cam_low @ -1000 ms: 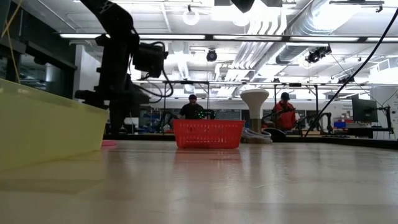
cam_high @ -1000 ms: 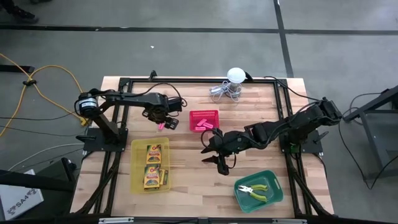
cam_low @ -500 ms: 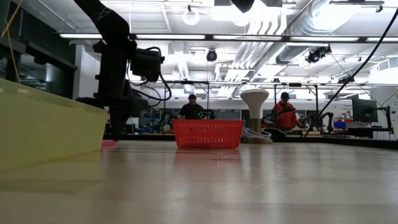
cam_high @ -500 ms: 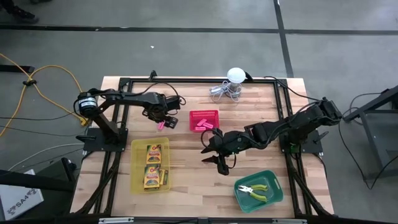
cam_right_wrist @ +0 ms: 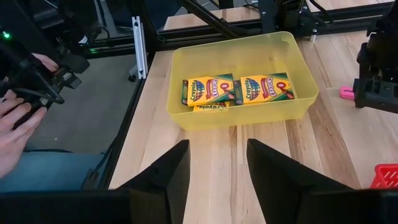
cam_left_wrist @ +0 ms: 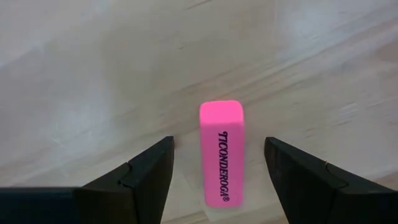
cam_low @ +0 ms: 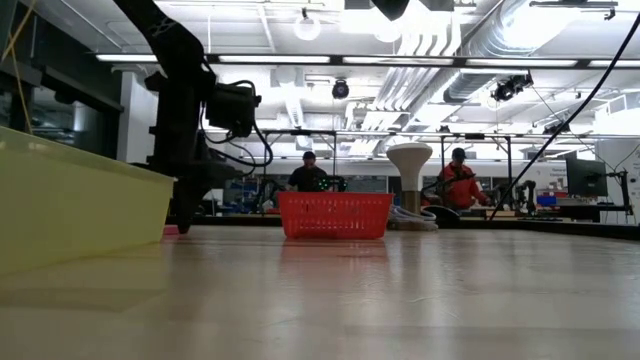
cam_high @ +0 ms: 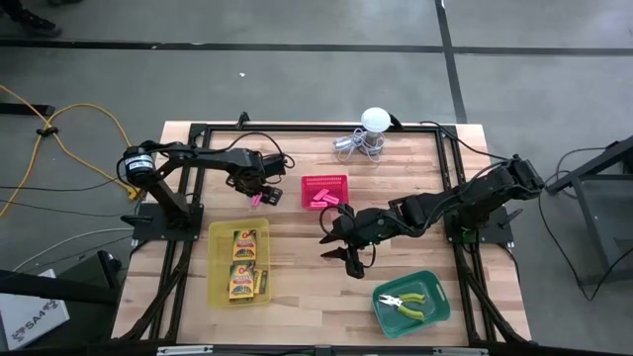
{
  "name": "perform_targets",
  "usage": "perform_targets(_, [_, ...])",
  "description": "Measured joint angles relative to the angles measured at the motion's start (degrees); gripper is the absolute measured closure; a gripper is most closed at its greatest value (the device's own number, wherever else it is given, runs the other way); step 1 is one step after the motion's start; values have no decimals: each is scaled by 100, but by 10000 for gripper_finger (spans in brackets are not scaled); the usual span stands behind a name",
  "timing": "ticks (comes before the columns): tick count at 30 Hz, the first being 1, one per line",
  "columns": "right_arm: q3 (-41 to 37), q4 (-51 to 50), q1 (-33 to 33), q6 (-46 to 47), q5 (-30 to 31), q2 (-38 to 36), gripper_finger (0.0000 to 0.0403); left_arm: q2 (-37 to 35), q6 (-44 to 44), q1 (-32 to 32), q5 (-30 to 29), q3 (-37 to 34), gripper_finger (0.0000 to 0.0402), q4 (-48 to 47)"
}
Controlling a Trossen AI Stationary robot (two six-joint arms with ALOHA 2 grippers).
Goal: Pick & Place School Supplies
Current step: Put the pink eraser into the red bin
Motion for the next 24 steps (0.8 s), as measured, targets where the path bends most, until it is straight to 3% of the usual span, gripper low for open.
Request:
perform_targets(5, [-2,0,-1,0,0,0,254,0,-2,0,-3,-1,166,-1])
perform_targets(16, [-2,0,0,0,0,0,254,0,-20,0,-7,-2,255,-1])
perform_targets(24, [-2,0,0,0,0,0,254,0,-17,0,8,-1,278,-4])
